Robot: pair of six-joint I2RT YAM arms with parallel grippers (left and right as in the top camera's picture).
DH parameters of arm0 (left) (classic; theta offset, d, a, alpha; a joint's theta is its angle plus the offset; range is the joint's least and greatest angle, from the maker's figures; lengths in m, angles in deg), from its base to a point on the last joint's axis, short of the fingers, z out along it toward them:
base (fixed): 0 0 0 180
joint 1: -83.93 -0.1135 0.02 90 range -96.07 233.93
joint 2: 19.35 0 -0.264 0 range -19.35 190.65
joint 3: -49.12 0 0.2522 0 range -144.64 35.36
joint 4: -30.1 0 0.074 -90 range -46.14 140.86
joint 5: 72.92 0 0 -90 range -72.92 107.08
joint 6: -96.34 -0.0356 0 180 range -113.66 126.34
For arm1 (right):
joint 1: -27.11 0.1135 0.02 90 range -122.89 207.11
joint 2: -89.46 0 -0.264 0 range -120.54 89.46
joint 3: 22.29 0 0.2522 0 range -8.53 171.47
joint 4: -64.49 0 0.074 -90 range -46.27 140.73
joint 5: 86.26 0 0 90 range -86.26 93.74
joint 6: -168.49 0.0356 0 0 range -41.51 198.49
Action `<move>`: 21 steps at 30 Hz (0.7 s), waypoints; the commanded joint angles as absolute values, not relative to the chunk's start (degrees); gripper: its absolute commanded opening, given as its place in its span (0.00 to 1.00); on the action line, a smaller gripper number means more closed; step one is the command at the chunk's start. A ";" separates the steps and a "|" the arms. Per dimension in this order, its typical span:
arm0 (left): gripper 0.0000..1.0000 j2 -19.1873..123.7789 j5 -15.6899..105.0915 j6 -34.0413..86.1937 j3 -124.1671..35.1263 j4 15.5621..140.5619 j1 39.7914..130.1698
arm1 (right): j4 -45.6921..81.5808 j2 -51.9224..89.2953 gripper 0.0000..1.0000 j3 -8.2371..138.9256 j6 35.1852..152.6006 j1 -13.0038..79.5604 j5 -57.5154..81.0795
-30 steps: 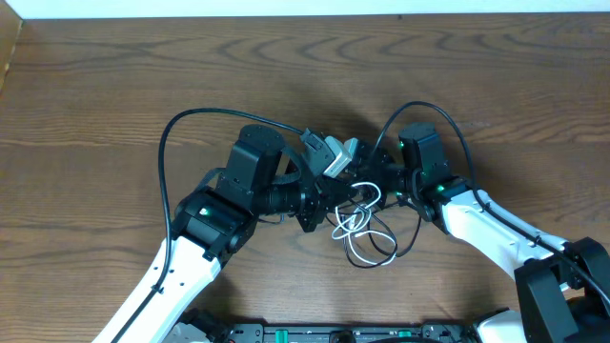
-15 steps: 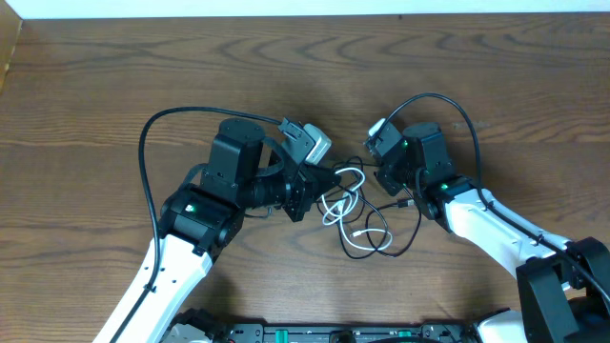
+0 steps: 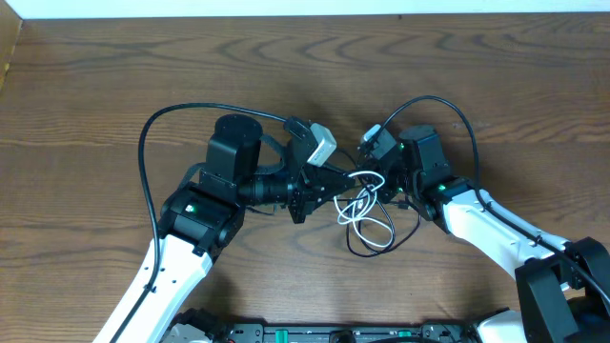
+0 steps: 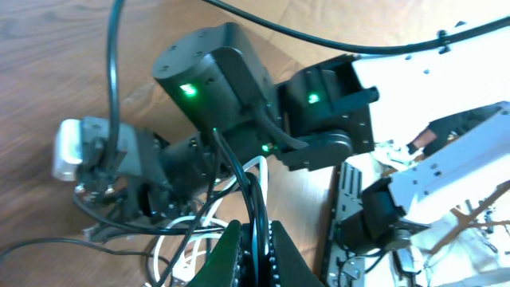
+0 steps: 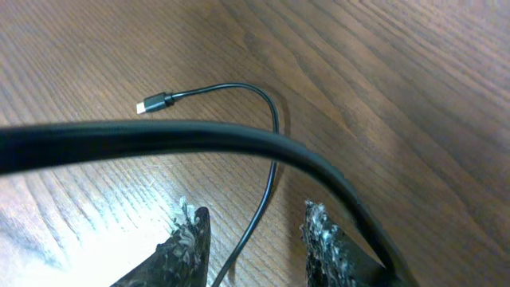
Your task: Untangle cables
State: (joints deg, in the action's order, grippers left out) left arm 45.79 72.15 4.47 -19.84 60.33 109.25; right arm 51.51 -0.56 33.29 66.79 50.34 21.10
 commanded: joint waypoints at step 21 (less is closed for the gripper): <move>0.07 44.96 74.03 4.91 -20.06 60.22 109.08 | 41.41 16.05 0.41 33.42 53.24 50.73 33.19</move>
